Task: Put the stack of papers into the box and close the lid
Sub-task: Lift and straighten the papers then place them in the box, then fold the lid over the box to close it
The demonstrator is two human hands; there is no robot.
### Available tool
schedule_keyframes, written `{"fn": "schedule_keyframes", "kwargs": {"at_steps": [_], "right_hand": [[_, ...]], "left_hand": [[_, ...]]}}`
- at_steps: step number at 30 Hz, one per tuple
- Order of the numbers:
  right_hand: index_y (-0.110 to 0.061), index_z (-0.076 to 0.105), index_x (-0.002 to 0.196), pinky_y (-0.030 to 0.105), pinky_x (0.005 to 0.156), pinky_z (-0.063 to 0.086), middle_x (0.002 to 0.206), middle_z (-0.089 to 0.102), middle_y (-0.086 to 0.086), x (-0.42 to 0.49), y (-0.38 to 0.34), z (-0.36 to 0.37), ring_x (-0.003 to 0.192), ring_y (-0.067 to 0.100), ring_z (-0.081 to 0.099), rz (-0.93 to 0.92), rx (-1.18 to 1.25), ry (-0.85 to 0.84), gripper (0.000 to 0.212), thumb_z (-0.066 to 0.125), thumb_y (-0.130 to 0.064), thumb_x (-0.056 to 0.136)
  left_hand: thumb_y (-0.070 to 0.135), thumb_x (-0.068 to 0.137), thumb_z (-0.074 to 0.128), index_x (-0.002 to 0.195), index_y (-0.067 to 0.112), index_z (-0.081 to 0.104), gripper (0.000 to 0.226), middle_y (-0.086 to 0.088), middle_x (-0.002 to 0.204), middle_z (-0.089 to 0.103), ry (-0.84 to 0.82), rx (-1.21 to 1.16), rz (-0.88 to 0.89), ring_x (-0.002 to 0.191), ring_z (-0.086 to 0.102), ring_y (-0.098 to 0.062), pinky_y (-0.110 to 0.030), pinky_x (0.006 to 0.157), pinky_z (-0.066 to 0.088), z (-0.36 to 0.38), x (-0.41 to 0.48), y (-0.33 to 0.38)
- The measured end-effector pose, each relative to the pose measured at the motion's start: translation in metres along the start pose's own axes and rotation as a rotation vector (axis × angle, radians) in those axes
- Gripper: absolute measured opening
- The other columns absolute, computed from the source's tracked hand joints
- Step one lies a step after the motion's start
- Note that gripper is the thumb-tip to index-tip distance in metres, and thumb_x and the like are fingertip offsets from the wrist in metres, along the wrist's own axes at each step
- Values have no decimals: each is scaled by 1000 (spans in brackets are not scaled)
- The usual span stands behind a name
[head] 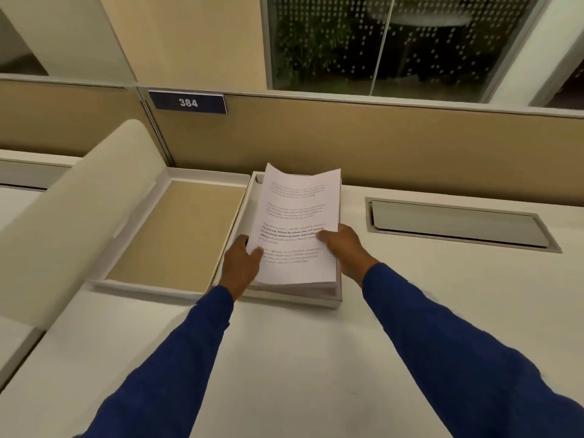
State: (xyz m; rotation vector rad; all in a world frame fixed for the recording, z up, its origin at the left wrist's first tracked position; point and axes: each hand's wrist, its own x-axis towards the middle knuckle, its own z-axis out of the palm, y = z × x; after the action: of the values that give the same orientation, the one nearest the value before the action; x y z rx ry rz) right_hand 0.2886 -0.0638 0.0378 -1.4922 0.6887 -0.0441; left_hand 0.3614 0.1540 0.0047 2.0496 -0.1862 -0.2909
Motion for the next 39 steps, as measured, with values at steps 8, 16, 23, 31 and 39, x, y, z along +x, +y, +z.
{"fn": "schedule_keyframes", "kwargs": {"at_steps": [8,16,23,31,39], "right_hand": [[-24,63,86,51,96,58,109,73,7,43,18,32,105,33,69,77,-132,95,14,63,-12,94],[-9,61,110,41,85,60,119,70,14,60,35,38,100,31,68,112,-209,196,16,63,-13,95],[-8,41,145,35,85,51,139,61,12,43,27,35,119,33,63,-54,-487,303,64,65,-41,95],[-10,36,151,46,99,52,151,44,15,4,51,12,134,34,50,-156,-736,499,74,66,-45,93],[-12,39,148,35,85,50,135,49,13,-5,92,6,115,31,59,-7,-748,339,53,57,-20,99]], "left_hand": [[20,100,60,126,8,58,28,-7,122,67,-62,57,-145,100,62,-22,-31,83,50,1,49,-35],[20,99,61,124,1,58,32,-14,124,67,-44,168,-166,101,64,-26,-32,83,52,6,56,-33],[33,94,69,140,3,51,57,-14,135,61,26,214,26,122,60,-29,-27,88,45,0,16,-29],[40,90,72,141,9,46,65,-16,136,53,629,288,8,123,51,-34,-53,102,42,-43,-21,-71],[28,86,75,150,0,29,84,-28,147,30,861,87,-307,124,40,-46,-57,107,42,-78,-4,-89]]}}
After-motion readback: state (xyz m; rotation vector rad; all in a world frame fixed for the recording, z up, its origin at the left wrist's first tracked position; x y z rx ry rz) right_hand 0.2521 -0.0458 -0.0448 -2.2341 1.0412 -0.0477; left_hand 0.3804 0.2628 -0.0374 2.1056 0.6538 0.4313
